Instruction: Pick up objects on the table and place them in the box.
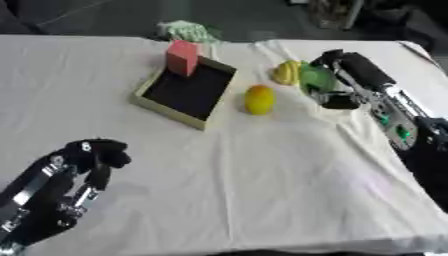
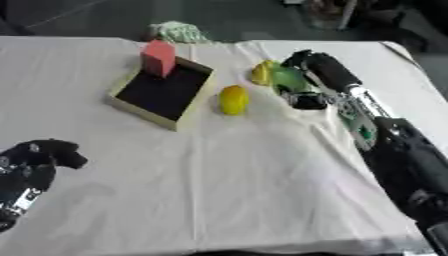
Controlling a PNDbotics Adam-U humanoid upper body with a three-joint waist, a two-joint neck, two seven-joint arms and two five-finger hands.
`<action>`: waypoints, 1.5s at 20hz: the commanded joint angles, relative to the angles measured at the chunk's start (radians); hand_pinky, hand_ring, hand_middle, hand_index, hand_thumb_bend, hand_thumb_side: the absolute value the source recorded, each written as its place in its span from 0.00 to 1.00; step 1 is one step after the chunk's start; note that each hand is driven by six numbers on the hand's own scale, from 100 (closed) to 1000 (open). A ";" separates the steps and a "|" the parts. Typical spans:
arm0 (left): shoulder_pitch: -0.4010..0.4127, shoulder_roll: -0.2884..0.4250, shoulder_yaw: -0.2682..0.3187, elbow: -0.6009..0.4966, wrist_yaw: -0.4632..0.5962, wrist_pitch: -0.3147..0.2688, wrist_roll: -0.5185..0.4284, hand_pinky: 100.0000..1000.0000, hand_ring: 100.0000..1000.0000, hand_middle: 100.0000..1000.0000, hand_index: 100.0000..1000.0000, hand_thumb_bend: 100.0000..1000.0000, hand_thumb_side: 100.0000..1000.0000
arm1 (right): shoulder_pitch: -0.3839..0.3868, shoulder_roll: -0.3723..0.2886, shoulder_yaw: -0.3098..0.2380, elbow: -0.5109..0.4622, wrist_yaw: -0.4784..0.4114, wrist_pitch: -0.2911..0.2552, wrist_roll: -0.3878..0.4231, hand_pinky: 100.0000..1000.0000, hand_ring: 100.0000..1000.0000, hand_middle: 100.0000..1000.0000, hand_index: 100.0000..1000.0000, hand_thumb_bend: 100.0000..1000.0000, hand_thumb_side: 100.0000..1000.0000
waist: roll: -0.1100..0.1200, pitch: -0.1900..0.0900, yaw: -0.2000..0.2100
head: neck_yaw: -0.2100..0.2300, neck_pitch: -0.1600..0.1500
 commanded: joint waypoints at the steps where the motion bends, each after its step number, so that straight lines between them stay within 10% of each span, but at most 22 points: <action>1: -0.013 0.003 -0.003 -0.022 0.005 0.002 -0.002 0.73 0.70 0.60 0.79 0.00 0.57 | -0.051 -0.009 0.033 -0.072 -0.049 -0.014 0.038 0.04 0.25 0.12 0.35 0.00 0.13 | 0.002 -0.015 0.002 | -0.007 0.005; 10: -0.025 -0.008 -0.012 -0.022 0.016 -0.009 -0.013 0.73 0.70 0.60 0.79 0.00 0.56 | -0.207 0.065 0.146 -0.085 -0.186 -0.079 0.170 0.15 0.33 0.19 0.43 0.00 0.12 | 0.026 -0.007 0.030 | -0.033 0.005; 18: -0.048 -0.024 -0.028 -0.022 0.029 -0.019 -0.031 0.73 0.70 0.60 0.79 0.00 0.55 | -0.316 0.141 0.105 0.050 -0.228 -0.084 0.282 0.38 0.43 0.34 0.60 0.00 0.04 | 0.053 0.012 0.080 | -0.074 0.005; 30: -0.067 -0.032 -0.040 -0.022 0.044 -0.023 -0.047 0.73 0.70 0.60 0.79 0.00 0.55 | -0.347 0.200 0.060 0.178 -0.044 -0.017 0.118 0.46 0.52 0.50 0.78 0.00 0.02 | 0.062 0.025 0.129 | -0.120 0.005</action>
